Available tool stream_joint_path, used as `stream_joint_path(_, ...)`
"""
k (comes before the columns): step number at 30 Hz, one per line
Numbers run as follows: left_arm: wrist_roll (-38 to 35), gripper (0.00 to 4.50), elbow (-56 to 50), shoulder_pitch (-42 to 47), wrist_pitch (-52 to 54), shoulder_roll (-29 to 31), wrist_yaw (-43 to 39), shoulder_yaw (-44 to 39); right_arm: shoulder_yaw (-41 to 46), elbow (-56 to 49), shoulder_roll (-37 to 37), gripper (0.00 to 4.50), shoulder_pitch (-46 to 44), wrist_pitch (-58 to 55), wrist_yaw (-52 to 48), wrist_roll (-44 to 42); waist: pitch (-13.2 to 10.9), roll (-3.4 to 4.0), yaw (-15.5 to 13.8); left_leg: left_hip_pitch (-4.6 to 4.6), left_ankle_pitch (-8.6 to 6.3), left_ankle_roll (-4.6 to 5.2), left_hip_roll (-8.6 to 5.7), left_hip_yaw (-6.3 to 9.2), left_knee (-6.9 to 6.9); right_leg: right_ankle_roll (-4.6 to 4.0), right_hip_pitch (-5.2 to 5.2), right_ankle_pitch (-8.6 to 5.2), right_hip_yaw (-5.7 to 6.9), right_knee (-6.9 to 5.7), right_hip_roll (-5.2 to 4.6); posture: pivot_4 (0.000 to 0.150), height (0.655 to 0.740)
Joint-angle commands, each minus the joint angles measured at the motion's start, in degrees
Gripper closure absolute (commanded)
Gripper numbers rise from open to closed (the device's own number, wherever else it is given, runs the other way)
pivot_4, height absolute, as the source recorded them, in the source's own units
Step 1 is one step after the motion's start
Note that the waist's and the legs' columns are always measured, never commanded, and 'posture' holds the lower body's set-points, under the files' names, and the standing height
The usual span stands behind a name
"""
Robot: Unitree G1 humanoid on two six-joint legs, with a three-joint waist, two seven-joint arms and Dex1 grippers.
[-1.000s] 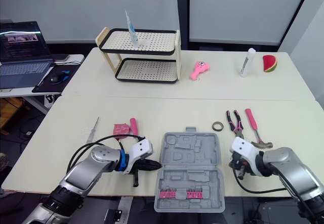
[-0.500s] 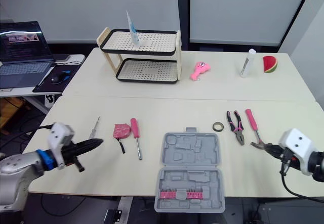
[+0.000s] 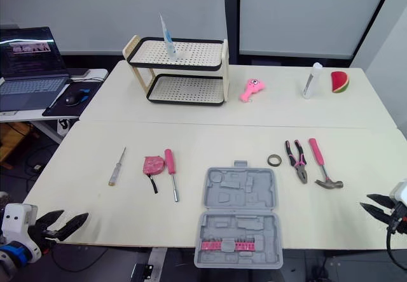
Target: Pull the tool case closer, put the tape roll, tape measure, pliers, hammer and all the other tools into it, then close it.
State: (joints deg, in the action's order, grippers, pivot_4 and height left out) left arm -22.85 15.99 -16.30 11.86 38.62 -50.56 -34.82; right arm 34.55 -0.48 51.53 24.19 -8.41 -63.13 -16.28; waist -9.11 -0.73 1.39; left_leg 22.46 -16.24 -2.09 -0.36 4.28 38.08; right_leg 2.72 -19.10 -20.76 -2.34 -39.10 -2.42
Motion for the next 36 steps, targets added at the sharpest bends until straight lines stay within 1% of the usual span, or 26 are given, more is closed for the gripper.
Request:
stream_joint_path(1,-1.1,0.0,-1.4,-0.7,-1.9,0.1,0.3,-1.5,0.4,0.3,1.4,2.16,-0.2,1.8,-0.8,0.2,0.0,0.01,0.1,-0.02,0.0,0.0,0.0,-0.03,-0.02,0.0,0.0,0.0,-0.03,0.0,0.0,0.15,0.729)
stream_joint_path(6,-1.4,0.0,-2.7,-1.3,-2.5,0.4,-0.8,-0.9,-1.1,0.3,2.3,1.32,-2.7,1.0,-1.3,-0.1,0.0,0.01,0.2,-0.03,0.0,0.0,0.01,-0.03,-0.05,0.0,0.0,0.0,-0.03,0.0,0.01,0.15,0.729)
stream_joint_path(7,-1.4,0.0,-3.0,-1.4,-2.6,0.6,-1.0,-0.9,-1.4,0.3,2.6,1.1,-3.1,0.9,-1.4,-0.2,0.0,0.01,0.2,-0.03,0.0,0.0,0.02,-0.03,-0.05,0.0,-0.01,0.0,-0.03,0.01,0.01,0.15,0.729)
stream_joint_path(9,-1.7,0.0,-4.5,-2.1,-2.5,1.5,-2.5,-0.7,-2.5,0.3,3.6,0.48,-5.1,1.3,-1.9,-0.1,0.0,0.0,0.2,-0.03,0.0,0.0,0.02,-0.03,-0.05,0.0,-0.01,0.0,-0.03,0.01,0.01,0.15,0.729)
stream_joint_path(10,-1.7,0.0,-5.2,-2.3,-2.6,2.0,-3.3,-0.4,-3.4,0.3,4.2,0.09,-6.5,1.6,-2.1,0.0,0.0,0.01,0.2,-0.03,0.0,0.0,0.02,-0.04,-0.05,0.0,0.0,0.0,-0.04,0.01,0.01,0.15,0.729)
stream_joint_path(11,-1.8,0.0,-6.2,-2.6,-2.7,2.5,-4.4,0.0,-4.5,0.2,4.9,0.04,-8.3,1.9,-2.2,0.2,0.0,0.01,0.3,-0.03,0.0,0.0,0.02,-0.05,-0.05,0.0,0.0,0.0,-0.04,0.01,0.01,0.15,0.729)
stream_joint_path(14,-2.1,0.0,-10.6,-2.9,-2.5,3.8,-7.8,2.7,-9.4,-2.0,7.0,0.04,-14.6,0.0,-3.6,-0.3,0.0,0.02,0.3,-0.04,0.0,-0.01,0.03,-0.03,-0.04,0.0,0.0,0.0,-0.04,-0.01,0.03,0.15,0.729)
stream_joint_path(17,-2.3,0.0,-15.4,-1.7,-2.3,4.6,-11.0,6.8,-16.3,-4.4,8.2,0.04,-22.2,-2.9,-4.3,0.1,0.0,0.05,0.2,-0.04,0.01,-0.01,0.02,-0.04,-0.04,0.0,0.0,0.0,-0.03,0.0,0.02,0.15,0.729)
stream_joint_path(23,-3.4,0.0,-26.7,1.8,-0.8,6.1,-15.2,15.4,-30.1,-4.8,7.1,0.04,-36.5,-7.7,-5.0,3.6,0.0,0.03,0.1,0.07,0.01,-0.01,0.02,0.01,-0.01,-0.01,-0.06,0.0,0.02,0.04,0.03,0.15,0.729)
stream_joint_path(26,-5.3,0.0,-32.3,4.9,2.2,7.0,-16.3,19.0,-36.1,-2.8,5.1,0.59,-42.2,-6.7,-4.8,6.9,0.0,0.02,0.2,0.09,0.01,-0.02,0.02,-0.01,0.0,-0.01,-0.1,0.01,0.01,0.02,0.04,0.15,0.729)
stream_joint_path(29,-7.4,0.0,-36.8,8.4,6.1,8.0,-16.7,22.2,-41.0,-0.9,3.1,1.72,-46.5,-6.5,-5.0,9.7,0.0,0.03,0.3,0.1,0.01,-0.02,0.02,-0.01,0.01,-0.01,-0.11,0.01,0.01,0.01,0.07,0.15,0.729)
stream_joint_path(30,-8.1,0.0,-38.3,9.7,7.5,8.4,-16.7,23.5,-42.8,-0.2,2.3,1.91,-48.1,-6.5,-4.9,11.1,0.0,0.04,0.3,0.12,0.01,-0.02,0.02,0.0,0.0,-0.01,-0.12,0.01,0.02,0.02,0.08,0.15,0.729)
stream_joint_path(33,-9.6,0.0,-40.7,12.3,10.5,8.8,-16.4,25.5,-46.3,1.9,0.4,1.91,-51.6,-5.8,-4.4,14.2,0.0,0.04,0.4,0.14,0.01,-0.01,0.02,-0.04,0.01,-0.01,-0.18,0.01,0.03,0.0,0.13,0.15,0.729)
stream_joint_path(36,-10.8,0.0,-42.2,16.0,13.1,8.8,-16.2,27.7,-51.2,6.7,-2.5,1.91,-56.9,-3.0,-3.3,19.9,0.0,0.05,0.4,0.13,0.01,-0.02,0.03,-0.04,0.02,-0.01,-0.2,0.01,0.04,-0.03,0.15,0.15,0.729)
